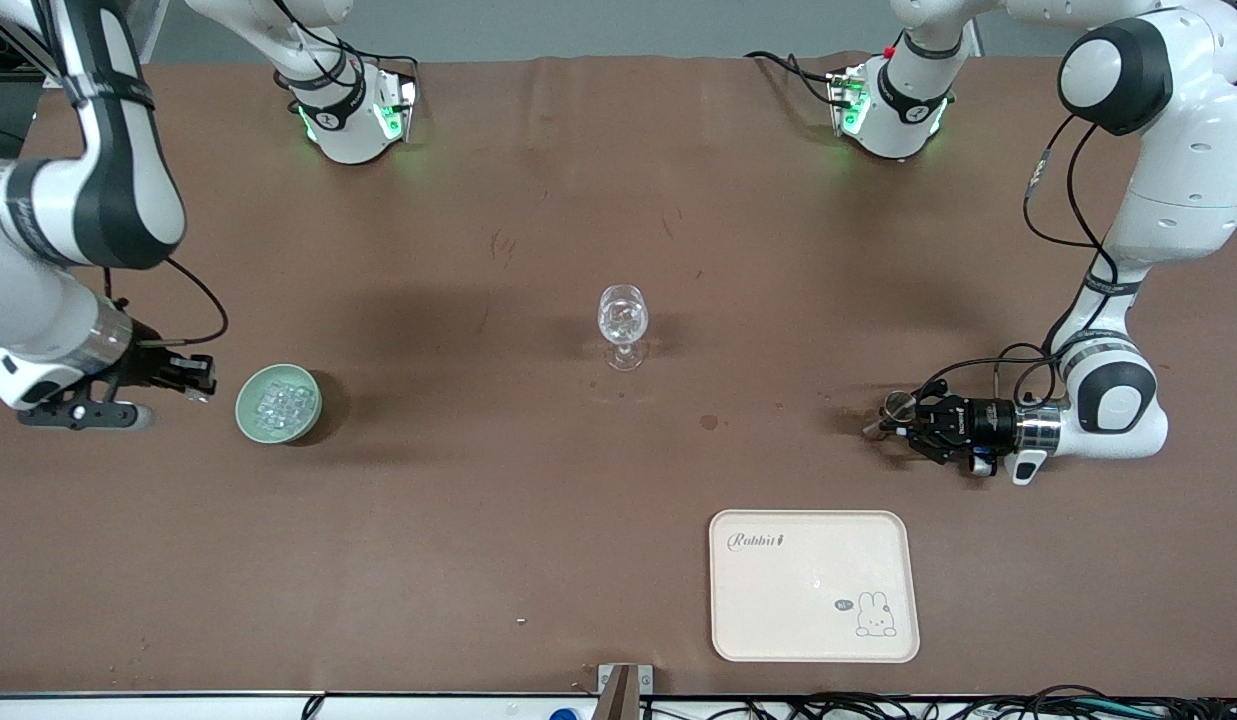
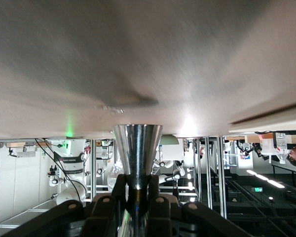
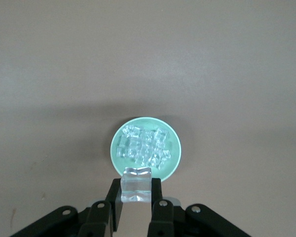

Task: Pour wine and add ice with both arms
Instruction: 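Lift the ice cube with the right gripper while the left gripper lifts the jigger, then carry the metal jigger with the left gripper over the wine glass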

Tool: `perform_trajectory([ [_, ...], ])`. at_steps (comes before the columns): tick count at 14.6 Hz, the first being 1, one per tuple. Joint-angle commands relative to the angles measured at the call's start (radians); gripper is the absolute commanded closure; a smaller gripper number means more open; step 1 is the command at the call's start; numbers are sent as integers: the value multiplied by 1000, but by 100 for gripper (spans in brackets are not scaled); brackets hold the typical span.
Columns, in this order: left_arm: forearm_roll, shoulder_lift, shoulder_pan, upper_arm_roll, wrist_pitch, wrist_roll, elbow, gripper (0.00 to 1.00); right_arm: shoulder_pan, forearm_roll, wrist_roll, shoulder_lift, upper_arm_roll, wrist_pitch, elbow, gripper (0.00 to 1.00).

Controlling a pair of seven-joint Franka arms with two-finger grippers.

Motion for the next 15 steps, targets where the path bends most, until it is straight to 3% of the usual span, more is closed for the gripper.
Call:
perform_trajectory([
  [1,-20,-29,9,-26,-21,-74,14,99,21,-9,2,-48,4,-78,33,98],
  [8,-41,-89,-5,-65,-15,-249,68,99,52,2,11,-172,5,-177,35,98],
  [11,-41,-113,0,-115,-11,-265,80,99,64,3,11,-208,5,-211,33,98],
  [15,-55,-164,3,-233,22,-285,71,99,68,6,13,-234,7,-228,32,97],
])
